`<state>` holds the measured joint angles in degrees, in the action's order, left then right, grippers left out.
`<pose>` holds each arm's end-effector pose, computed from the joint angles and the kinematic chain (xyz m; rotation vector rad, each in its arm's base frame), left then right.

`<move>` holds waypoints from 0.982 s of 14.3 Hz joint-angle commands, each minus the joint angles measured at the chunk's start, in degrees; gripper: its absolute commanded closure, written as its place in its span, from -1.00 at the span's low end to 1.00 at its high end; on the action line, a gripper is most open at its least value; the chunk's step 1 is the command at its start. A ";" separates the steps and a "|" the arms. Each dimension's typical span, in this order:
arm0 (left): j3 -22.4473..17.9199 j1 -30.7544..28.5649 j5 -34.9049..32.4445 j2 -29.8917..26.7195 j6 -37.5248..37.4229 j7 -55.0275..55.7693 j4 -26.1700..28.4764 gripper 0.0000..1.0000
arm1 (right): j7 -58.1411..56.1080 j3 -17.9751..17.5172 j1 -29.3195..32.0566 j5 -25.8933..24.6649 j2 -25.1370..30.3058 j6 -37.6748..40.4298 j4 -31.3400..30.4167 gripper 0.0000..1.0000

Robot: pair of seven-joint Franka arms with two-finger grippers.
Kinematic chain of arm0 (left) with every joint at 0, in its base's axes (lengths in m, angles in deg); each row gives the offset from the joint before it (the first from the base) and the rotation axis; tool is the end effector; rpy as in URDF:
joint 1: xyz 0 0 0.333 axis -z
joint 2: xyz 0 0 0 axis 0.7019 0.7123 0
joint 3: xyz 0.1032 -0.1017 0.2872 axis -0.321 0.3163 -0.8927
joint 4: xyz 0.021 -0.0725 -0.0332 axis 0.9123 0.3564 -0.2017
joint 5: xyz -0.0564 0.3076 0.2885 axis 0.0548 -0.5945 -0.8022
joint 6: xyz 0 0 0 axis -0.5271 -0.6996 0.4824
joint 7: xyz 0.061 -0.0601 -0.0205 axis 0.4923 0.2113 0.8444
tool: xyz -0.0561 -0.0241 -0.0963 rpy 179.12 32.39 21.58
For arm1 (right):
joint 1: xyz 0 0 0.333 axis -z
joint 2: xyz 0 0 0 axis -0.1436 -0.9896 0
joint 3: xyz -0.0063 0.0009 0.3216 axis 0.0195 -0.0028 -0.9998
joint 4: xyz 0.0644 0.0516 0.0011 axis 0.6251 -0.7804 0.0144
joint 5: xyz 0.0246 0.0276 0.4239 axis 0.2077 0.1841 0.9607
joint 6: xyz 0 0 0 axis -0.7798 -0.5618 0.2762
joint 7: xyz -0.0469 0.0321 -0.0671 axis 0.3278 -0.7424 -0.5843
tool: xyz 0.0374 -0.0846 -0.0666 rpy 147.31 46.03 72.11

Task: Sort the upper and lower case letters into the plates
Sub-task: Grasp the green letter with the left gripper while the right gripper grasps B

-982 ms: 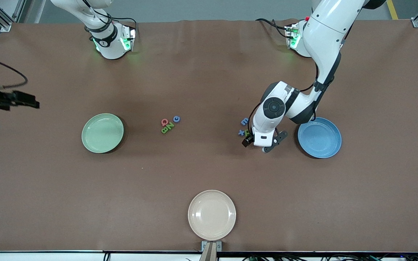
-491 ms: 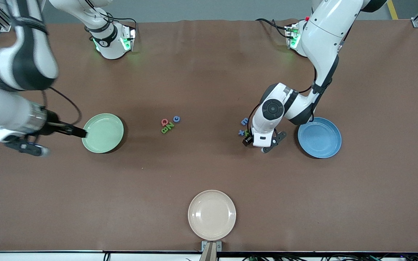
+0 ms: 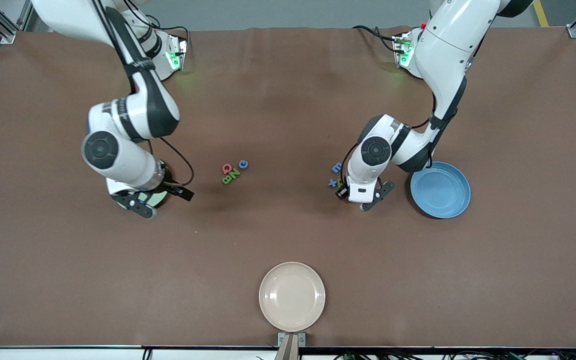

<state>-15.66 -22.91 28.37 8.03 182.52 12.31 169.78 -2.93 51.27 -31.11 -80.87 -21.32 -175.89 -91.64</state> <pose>0.5421 -0.3459 0.1437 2.9409 1.0615 -0.0801 0.6106 0.2120 0.2910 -3.0124 0.7974 0.1383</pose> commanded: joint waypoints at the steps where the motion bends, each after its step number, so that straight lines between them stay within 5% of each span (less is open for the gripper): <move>1: -0.12 0.30 -1.69 0.00 0.81 1.60 0.35 -0.03 | 6.28 0.60 -3.50 -0.22 -3.08 -9.15 -3.63 -0.98; 5: -0.12 0.30 -1.69 0.00 0.81 1.60 0.35 0.20 | 11.66 0.60 -7.46 -0.14 -8.01 -13.31 -4.08 -0.50; 14: -0.12 -0.48 -1.69 -0.97 0.02 1.51 0.44 0.63 | 16.94 0.78 -12.30 -0.31 -9.61 -16.39 -7.95 -0.48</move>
<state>-15.62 -22.89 28.36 7.97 182.98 12.32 169.60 12.83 51.43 -42.45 -80.88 -32.16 -191.25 -97.54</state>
